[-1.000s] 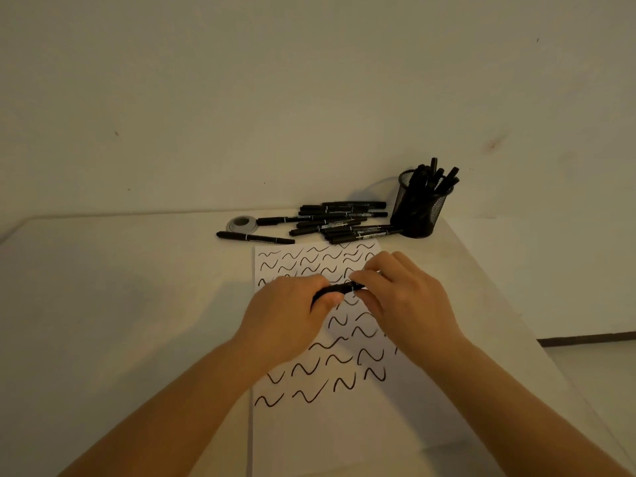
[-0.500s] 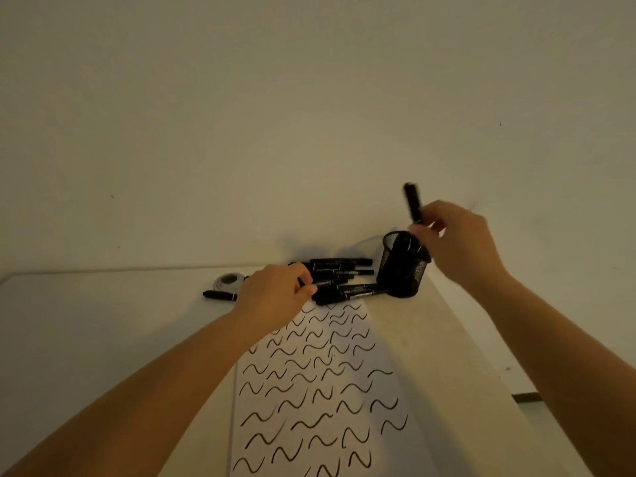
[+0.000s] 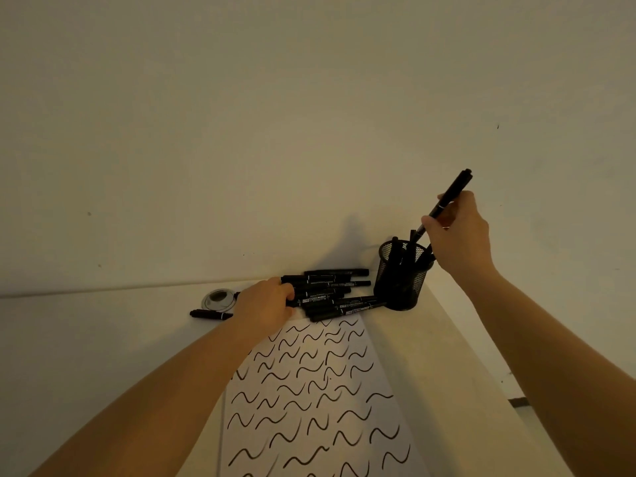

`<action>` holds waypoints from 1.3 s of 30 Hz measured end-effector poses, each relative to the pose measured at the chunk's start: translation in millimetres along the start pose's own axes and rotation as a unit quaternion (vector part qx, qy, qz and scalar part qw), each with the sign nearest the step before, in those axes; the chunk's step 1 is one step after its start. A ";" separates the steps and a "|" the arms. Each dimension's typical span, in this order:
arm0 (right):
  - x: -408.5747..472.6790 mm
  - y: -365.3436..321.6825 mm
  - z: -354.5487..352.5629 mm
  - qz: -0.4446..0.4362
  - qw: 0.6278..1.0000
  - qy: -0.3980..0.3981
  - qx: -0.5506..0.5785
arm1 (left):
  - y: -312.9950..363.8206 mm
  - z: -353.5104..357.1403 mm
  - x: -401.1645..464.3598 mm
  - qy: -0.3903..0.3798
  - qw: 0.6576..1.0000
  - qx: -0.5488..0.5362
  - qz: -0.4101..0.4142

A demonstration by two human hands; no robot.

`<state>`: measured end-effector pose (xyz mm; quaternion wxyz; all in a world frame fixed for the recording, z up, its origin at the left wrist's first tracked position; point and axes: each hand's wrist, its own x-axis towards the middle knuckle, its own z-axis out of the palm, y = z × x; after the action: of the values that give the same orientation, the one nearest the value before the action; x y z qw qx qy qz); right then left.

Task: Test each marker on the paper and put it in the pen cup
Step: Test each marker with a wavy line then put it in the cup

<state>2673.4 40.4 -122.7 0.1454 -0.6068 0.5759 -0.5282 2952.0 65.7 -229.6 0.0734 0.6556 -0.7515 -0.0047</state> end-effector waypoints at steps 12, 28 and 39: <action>-7.4 7.2 5.1 -0.018 0.997 0.025 -0.075 | -0.9 7.1 4.1 0.003 1.000 0.021 -0.005; -15.5 40.1 27.3 -0.085 0.951 -0.062 -0.290 | 14.9 -16.9 -15.7 0.090 0.993 -0.076 -0.030; -43.3 15.5 14.4 -0.160 0.962 0.019 -0.222 | 32.9 -38.9 -45.2 0.090 0.976 -0.190 -0.054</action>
<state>2686.2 66.5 -161.1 -0.0900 -0.6980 0.5766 -0.4149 2930.0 118.4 -192.5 0.2635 0.6668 -0.6910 -0.0925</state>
